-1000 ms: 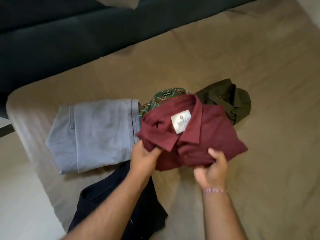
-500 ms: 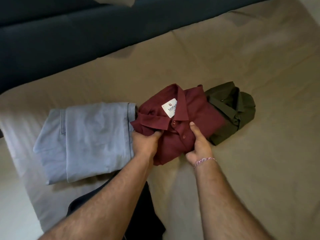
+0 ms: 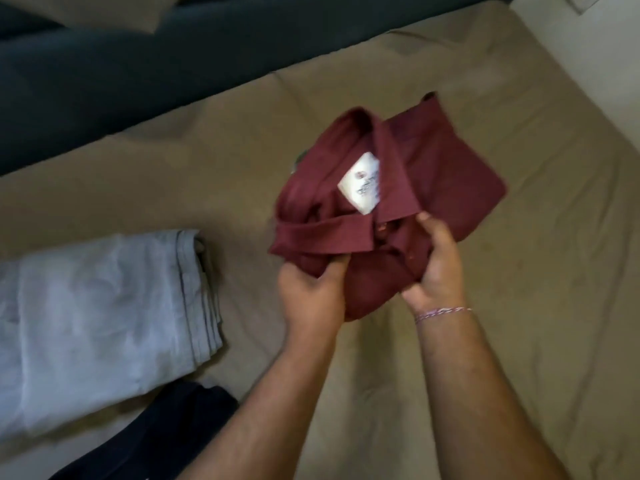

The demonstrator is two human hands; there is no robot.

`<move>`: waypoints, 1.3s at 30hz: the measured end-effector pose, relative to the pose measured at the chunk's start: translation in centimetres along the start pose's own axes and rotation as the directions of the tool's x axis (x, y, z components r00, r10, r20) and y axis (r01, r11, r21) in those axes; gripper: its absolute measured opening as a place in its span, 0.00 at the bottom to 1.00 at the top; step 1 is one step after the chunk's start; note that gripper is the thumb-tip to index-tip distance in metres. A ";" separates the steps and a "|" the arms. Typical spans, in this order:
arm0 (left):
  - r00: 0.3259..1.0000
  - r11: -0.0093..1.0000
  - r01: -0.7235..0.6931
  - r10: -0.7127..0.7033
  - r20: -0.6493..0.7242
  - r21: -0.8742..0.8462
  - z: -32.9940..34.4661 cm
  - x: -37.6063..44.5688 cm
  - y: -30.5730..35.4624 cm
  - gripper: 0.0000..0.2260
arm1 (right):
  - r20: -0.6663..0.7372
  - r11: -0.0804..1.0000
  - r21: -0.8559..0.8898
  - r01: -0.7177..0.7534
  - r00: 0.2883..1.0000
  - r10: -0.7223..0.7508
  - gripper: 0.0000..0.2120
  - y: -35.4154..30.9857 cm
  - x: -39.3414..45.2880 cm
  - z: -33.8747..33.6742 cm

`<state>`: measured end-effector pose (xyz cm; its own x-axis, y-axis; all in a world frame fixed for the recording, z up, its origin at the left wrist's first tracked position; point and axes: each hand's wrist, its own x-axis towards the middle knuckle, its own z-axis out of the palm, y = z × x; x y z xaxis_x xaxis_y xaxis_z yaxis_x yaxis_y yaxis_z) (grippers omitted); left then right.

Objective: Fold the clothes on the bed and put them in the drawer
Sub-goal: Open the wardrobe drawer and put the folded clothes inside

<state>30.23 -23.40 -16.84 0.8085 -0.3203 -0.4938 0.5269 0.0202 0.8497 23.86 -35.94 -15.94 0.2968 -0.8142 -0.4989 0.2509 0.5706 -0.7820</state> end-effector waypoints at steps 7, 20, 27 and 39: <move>0.913 0.826 0.396 -0.399 -0.080 0.401 8.6 6.6 -8.0 0.39 | -0.346 0.906 -0.411 -0.101 0.937 -0.053 0.28 -2.2 9.0 -8.3; 0.866 0.883 0.467 -0.467 0.181 0.046 4.9 11.9 -14.2 0.28 | -0.207 0.969 -0.230 -0.094 0.977 0.045 0.30 4.1 11.1 -9.6; 0.935 0.967 0.255 -0.254 0.250 0.027 -5.3 3.3 -6.5 0.15 | -0.202 0.998 0.029 0.051 0.978 -0.044 0.27 5.7 -5.4 -6.1; 0.999 0.980 -0.020 0.010 0.050 0.197 -38.7 -20.1 11.0 0.27 | 0.026 0.963 -0.009 -0.268 0.963 0.268 0.33 12.1 -41.9 1.6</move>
<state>29.86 19.90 -4.71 0.7995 -0.3675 -0.4751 0.4488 -0.1603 0.8792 15.92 5.24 -3.90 0.3769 -0.6286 -0.6803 0.1544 0.7668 -0.6230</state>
